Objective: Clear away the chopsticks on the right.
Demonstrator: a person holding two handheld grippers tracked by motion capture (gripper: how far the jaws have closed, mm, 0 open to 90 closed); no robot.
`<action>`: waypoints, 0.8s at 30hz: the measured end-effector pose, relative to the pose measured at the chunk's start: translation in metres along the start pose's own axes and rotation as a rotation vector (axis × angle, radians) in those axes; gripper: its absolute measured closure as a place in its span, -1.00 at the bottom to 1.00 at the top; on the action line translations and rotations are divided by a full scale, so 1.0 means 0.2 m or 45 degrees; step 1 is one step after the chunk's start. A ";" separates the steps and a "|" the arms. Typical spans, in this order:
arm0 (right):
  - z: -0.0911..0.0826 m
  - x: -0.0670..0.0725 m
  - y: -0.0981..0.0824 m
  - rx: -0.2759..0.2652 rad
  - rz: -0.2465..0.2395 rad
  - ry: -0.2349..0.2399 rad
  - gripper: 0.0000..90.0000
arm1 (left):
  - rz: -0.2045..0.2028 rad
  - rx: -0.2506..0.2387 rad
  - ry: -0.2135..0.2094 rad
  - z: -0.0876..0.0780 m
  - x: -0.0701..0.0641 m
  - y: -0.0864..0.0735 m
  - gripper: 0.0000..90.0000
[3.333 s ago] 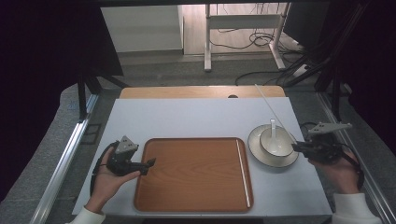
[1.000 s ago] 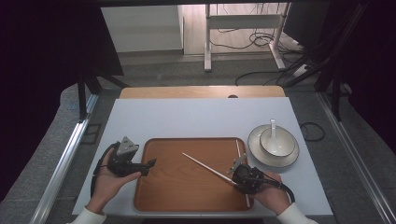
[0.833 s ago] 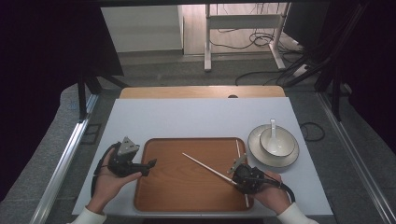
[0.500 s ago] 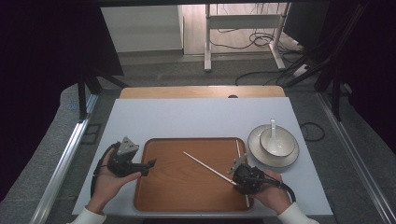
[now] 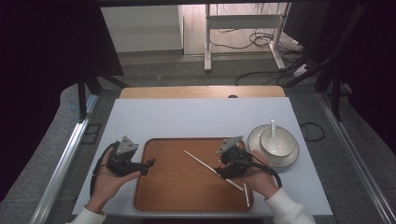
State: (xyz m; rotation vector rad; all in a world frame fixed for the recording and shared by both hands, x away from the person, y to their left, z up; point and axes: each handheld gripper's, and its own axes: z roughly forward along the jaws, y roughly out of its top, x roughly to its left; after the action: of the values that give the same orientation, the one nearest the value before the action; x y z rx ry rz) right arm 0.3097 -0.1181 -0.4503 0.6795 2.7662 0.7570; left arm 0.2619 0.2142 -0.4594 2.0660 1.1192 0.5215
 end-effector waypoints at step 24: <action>0.42 -0.05 0.17 0.113 0.064 0.100 0.99 | -0.003 0.000 0.006 -0.01 0.01 -0.01 -0.60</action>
State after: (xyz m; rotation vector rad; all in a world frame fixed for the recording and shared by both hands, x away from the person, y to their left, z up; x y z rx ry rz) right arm 0.3572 -0.0604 -0.5030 0.7545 2.8788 0.6879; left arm 0.2600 0.2173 -0.4586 2.0641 1.1245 0.5252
